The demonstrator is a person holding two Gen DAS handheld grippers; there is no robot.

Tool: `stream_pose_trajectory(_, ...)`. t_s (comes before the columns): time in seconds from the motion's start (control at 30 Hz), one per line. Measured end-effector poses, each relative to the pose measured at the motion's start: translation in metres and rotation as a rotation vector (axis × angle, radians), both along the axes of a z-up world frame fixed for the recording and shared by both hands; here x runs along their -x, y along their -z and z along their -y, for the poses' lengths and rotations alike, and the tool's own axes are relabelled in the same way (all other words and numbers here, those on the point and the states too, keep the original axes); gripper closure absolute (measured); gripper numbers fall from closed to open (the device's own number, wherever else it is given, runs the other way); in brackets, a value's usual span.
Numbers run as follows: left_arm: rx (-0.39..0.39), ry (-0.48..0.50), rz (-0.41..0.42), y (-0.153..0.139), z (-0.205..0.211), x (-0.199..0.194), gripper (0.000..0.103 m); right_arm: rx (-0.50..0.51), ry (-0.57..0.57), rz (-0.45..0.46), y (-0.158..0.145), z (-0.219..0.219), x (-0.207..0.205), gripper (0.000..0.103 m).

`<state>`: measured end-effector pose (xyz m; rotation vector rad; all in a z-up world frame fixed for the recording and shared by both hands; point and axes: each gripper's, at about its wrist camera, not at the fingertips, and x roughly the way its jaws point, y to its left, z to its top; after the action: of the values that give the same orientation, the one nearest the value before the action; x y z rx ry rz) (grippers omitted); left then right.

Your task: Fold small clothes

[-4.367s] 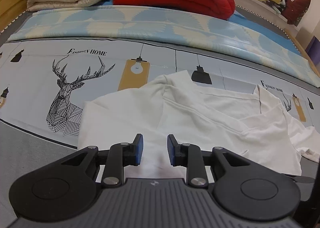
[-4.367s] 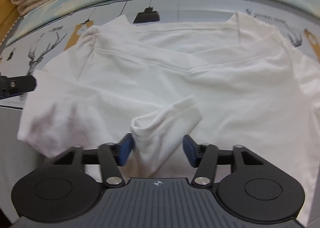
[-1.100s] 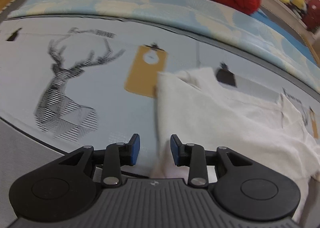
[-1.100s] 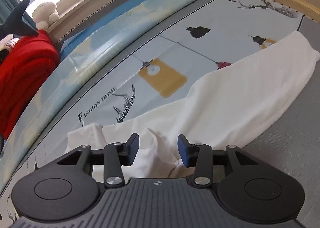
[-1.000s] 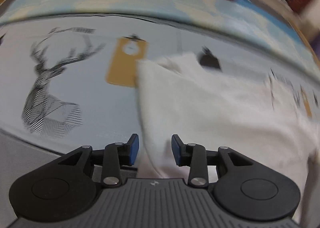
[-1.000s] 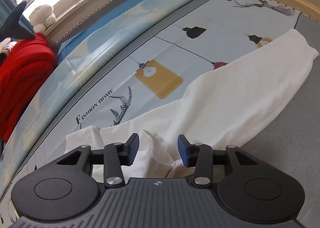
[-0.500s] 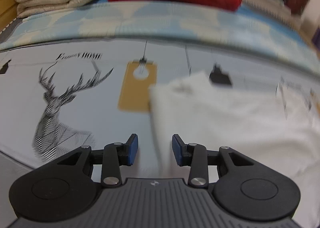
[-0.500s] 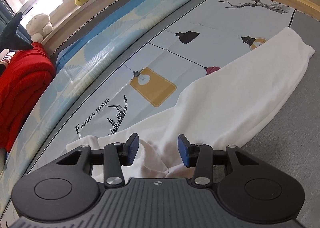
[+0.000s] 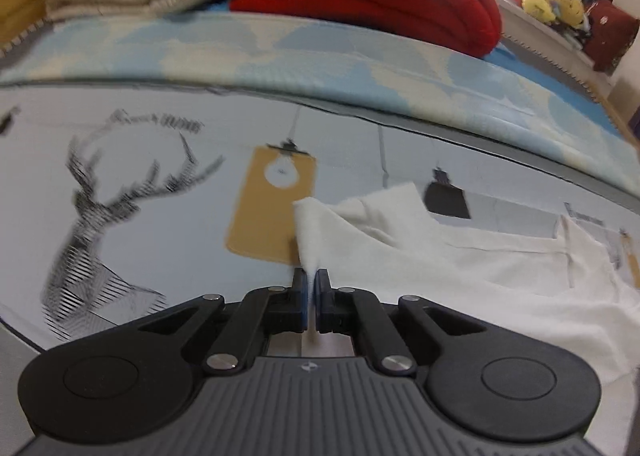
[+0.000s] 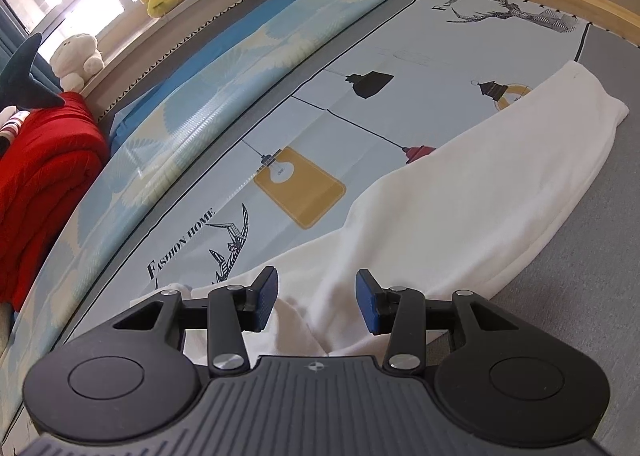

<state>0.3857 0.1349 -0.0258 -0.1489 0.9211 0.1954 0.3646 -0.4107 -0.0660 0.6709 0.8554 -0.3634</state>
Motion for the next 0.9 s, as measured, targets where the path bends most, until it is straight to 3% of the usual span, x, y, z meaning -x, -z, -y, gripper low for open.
stream_pose_trajectory(0.17,-0.099,-0.056,-0.035,-0.003,0.000,0.001,0.094,-0.011,0.016,-0.012,0.003,0.003,0.001,0.058)
stream_pose_trajectory(0.33,-0.023,0.006,0.003,-0.022,0.005,0.007,0.086,-0.015,0.036,-0.017,0.005,0.009,0.004,0.058)
stream_pose_trajectory(0.47,0.028,0.056,-0.087,0.002,0.007,0.004,0.081,-0.003,0.077,-0.018,0.006,0.021,0.011,0.058)
stream_pose_trajectory(0.53,-0.012,0.019,-0.224,0.028,-0.001,0.003,0.075,0.034,0.139,-0.009,0.003,0.032,0.019,0.058)
stream_pose_trajectory(0.57,0.008,-0.018,-0.221,0.029,-0.007,0.006,0.068,0.046,0.172,-0.001,0.001,0.039,0.023,0.058)
stream_pose_trajectory(0.6,0.023,-0.035,-0.212,0.024,-0.010,0.008,0.069,0.055,0.214,0.012,-0.001,0.048,0.028,0.058)
stream_pose_trajectory(0.73,0.009,0.052,-0.134,0.002,0.008,0.013,0.068,0.074,0.373,0.053,-0.004,0.089,0.050,0.058)
stream_pose_trajectory(0.83,0.081,0.098,-0.206,0.013,0.016,0.012,0.068,0.047,0.498,0.069,0.003,0.125,0.067,0.058)
stream_pose_trajectory(0.9,0.045,0.151,-0.270,0.023,0.026,0.013,0.068,0.004,0.573,0.079,0.012,0.149,0.078,0.059)
